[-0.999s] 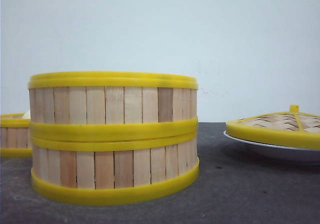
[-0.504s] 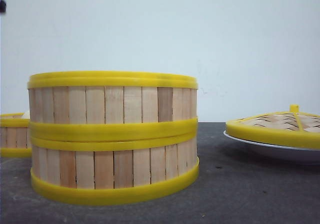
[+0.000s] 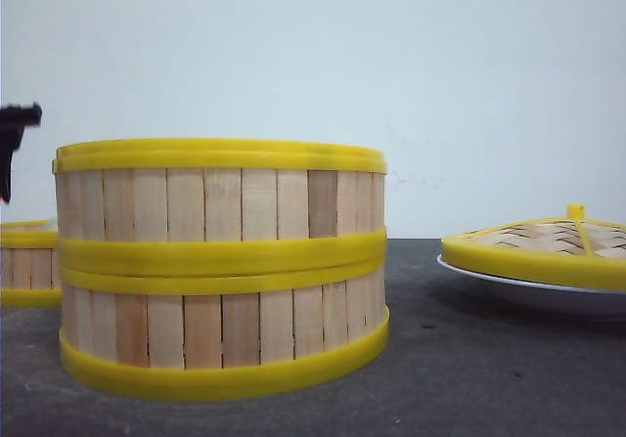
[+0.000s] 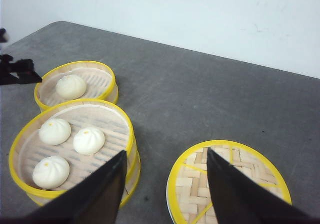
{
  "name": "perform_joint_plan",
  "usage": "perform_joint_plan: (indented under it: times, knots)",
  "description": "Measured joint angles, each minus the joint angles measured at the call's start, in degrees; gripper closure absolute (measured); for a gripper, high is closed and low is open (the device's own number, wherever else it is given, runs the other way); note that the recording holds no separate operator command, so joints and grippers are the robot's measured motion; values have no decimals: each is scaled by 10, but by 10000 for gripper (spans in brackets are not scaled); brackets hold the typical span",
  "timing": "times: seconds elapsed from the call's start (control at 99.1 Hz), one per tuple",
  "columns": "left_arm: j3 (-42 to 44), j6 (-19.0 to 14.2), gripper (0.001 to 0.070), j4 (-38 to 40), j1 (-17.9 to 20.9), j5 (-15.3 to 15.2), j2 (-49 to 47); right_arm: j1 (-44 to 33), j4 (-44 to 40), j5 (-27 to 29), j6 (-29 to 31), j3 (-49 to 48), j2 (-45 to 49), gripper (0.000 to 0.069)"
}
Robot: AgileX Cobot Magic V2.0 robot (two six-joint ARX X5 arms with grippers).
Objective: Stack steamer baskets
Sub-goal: 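Grasp the rim of the remaining bun basket with the left gripper and lift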
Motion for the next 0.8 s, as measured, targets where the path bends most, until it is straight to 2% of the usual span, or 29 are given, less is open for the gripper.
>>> perform_joint_plan:
  times: [0.071,0.222,0.474,0.535,0.666,0.726,0.797]
  knots:
    - [3,0,249,0,0,0,18,0,0,0,0,0,0,386]
    - [4,-5,317,3,0,0,38,0,0,2,0,0,0,386]
    - [8,-14,345,5,0,0,67,0,14,2,0,0,0,386]
    - [8,-16,407,9,0,3,69,0,16,2,0,0,0,386]
    - [12,-17,613,14,-1,4,69,0,22,2,0,0,0,386]
    - [14,-23,655,14,0,0,69,0,22,2,0,0,1,386]
    - [15,-23,673,13,2,1,69,0,22,2,0,0,1,386]
